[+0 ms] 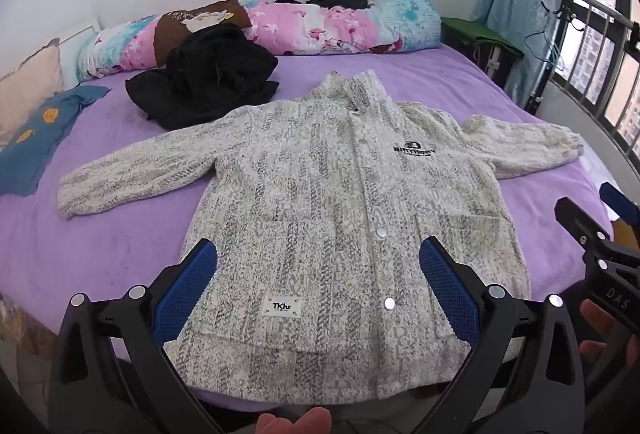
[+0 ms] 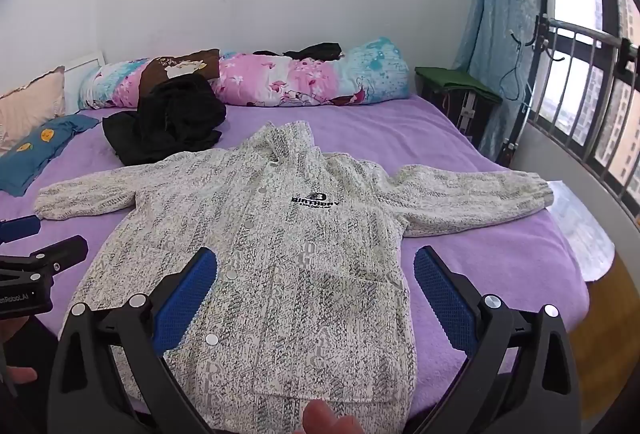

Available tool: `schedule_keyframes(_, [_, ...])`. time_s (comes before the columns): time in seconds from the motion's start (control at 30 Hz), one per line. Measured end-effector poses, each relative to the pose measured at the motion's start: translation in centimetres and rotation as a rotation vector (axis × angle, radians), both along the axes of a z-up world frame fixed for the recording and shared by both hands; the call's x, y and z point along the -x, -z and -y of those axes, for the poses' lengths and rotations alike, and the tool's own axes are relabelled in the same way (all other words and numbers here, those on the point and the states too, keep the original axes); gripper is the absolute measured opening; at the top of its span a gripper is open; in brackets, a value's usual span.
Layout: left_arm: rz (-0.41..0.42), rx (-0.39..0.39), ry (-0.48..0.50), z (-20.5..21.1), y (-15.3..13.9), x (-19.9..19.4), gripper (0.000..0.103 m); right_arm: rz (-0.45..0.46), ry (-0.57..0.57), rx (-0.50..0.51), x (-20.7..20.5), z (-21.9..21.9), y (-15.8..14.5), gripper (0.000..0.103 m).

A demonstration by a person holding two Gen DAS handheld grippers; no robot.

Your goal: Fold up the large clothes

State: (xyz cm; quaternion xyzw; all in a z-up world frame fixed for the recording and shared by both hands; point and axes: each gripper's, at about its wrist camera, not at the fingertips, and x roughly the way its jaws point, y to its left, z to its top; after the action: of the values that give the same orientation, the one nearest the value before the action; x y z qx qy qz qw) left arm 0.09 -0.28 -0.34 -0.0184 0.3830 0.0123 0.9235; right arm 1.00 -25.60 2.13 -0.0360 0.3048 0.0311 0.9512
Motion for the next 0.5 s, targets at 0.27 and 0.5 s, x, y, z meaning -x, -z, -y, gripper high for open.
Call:
schedule_keyframes(0.27, [-0.02, -0.002, -0.001, -0.04, 0.34, 0.2, 0.097, -0.031, 0.003, -0.012, -0.05, 0.04, 0.52, 0.097])
schedule_keyframes(0.5, [-0.023, 0.002, -0.004, -0.31, 0.39, 0.29, 0.097, -0.032, -0.001, -0.012, -0.14, 0.25, 0.46, 0.097])
